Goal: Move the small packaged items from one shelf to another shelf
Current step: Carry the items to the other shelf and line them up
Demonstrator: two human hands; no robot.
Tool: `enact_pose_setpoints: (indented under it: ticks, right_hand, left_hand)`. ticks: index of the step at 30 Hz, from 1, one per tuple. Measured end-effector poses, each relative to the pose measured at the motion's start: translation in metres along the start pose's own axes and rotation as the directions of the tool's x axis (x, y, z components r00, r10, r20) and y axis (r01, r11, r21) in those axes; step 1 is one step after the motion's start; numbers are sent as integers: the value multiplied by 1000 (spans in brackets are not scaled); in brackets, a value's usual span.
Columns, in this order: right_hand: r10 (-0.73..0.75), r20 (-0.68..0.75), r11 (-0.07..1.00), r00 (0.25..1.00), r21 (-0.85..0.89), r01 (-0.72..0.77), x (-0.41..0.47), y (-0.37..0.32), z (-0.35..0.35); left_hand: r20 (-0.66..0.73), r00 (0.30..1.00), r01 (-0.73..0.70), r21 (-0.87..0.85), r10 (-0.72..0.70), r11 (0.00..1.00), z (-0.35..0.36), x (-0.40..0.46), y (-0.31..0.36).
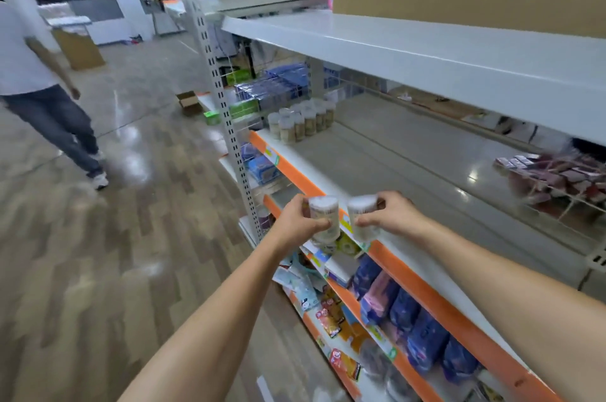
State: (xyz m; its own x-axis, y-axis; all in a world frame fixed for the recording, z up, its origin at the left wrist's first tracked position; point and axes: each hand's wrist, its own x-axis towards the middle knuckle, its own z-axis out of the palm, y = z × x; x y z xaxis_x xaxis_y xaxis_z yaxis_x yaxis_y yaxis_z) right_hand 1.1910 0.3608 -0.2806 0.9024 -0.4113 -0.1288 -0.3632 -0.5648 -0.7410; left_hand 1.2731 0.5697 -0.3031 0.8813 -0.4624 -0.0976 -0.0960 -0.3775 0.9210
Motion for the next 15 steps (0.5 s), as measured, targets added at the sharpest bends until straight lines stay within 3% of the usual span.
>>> enact_pose_setpoints:
  ticks: [10,15]
  right_hand:
    - [-69,82,997,994,38,66,112,-61,43]
    - [-76,36,997,996,7,76,153,-73,48]
  left_hand:
    - [-41,998,44,77,-41,996,-83,93,-2]
    - [2,999,32,50,-33,998,-96,145,-5]
